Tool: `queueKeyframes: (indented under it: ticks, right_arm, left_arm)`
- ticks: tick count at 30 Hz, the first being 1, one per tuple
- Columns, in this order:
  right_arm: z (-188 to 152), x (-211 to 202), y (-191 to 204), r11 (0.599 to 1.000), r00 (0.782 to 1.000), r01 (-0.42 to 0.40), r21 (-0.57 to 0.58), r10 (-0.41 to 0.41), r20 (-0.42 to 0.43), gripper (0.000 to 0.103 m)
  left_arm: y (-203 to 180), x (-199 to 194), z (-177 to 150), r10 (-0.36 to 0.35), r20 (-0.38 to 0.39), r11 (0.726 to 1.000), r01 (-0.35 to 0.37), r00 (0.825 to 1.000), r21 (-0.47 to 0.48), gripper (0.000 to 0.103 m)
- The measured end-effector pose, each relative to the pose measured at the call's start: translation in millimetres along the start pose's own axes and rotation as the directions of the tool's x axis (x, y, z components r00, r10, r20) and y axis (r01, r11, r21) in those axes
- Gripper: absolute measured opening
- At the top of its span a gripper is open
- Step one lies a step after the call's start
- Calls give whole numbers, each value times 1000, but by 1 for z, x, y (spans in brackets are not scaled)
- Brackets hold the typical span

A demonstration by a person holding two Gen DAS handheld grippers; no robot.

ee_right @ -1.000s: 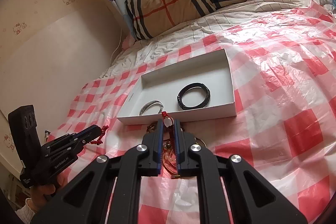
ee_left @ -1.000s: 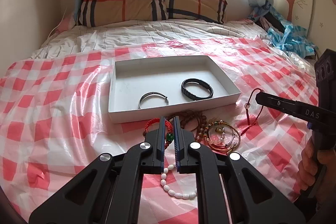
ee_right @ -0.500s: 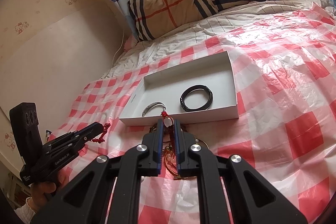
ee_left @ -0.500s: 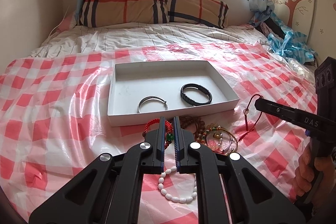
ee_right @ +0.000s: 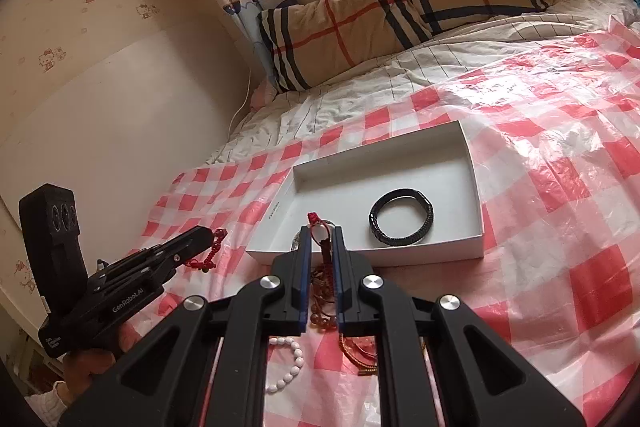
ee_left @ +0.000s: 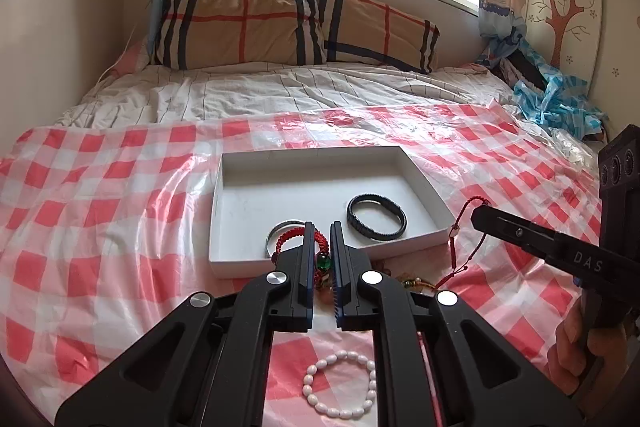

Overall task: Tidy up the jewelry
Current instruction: 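Lift the red bracelets with both tools above the pile, then lower both red bracelets into the white box and open both tools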

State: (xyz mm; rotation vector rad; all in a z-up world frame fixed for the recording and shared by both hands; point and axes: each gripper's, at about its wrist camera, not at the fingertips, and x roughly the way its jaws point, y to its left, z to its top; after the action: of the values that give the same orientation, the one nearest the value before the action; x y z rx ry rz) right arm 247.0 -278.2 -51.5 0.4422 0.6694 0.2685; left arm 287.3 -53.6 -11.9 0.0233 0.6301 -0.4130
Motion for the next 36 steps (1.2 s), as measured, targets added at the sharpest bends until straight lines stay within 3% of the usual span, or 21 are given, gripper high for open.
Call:
queueKeyframes:
  ticks: [20, 36]
  right_arm:
    - [39, 59, -6, 1000, 1000, -16, 20, 15, 6, 11]
    - [43, 98, -22, 998, 998, 65, 14, -65, -28, 11]
  left_arm:
    - [4, 54, 27, 25, -6, 998, -25, 1000, -53, 7]
    - [-4, 92, 33, 54, -24, 997, -55, 998, -48, 7]
